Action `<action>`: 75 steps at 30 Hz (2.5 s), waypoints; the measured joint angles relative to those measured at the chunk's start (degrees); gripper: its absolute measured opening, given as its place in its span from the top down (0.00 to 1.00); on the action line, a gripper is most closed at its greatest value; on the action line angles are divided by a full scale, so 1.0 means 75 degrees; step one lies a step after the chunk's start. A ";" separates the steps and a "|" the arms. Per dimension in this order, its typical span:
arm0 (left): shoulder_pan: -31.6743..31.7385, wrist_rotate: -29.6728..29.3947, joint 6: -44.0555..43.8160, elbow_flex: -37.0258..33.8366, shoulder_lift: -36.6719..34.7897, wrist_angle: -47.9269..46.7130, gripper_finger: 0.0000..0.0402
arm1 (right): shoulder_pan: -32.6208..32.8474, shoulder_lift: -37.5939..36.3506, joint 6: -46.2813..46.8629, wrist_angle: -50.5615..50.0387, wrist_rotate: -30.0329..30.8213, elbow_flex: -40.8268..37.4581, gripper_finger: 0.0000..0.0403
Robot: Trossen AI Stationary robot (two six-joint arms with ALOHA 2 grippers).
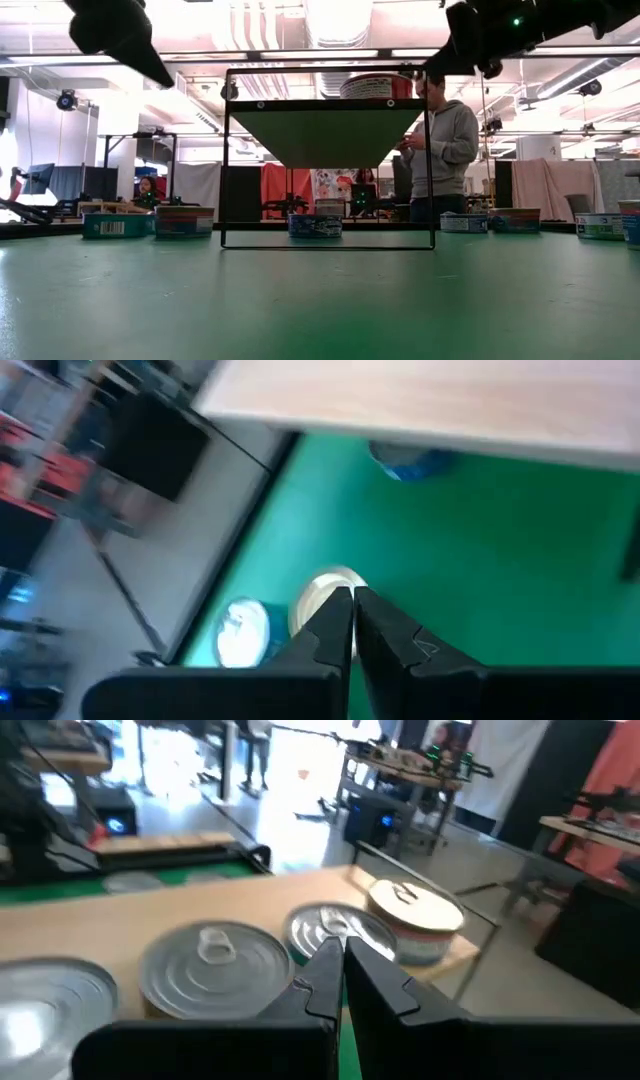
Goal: Stack canned seafood by type on shelf
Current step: Stack the top left dark blue tuna can on top of the dark blue tuna can on the shelf
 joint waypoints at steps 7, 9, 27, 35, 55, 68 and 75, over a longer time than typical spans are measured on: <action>0.0467 0.1664 0.1928 -0.0081 -0.0313 0.0824 1.00 | 0.0048 0.0000 0.0211 0.0169 -0.1177 0.0000 0.98; 0.0665 0.2091 0.2579 -0.0102 -0.0471 0.1255 1.00 | 0.0124 -0.0003 0.0298 0.0224 -0.1494 0.0000 0.98; 0.3237 0.5660 0.5080 -0.0349 -0.0814 0.1321 1.00 | 0.0725 0.0006 0.0890 -0.0259 -0.1609 0.0000 0.98; 0.3568 0.5157 0.5729 -0.1409 -0.0832 0.2089 1.00 | 0.0725 -0.0014 0.1266 -0.0532 -0.1459 0.0000 0.98; 0.3596 0.3977 0.6799 -0.2110 -0.0907 0.3673 1.00 | 0.0725 -0.0044 0.1269 -0.0563 -0.1193 0.0000 0.98; 0.4066 0.3205 0.6838 -0.3037 -0.0917 0.5274 1.00 | 0.0725 -0.0044 0.1328 -0.0556 -0.1193 0.0000 0.98; 0.4078 0.2781 0.6658 -0.3443 -0.0917 0.5528 1.00 | 0.0725 -0.0042 0.1342 -0.0553 -0.1193 -0.0002 0.98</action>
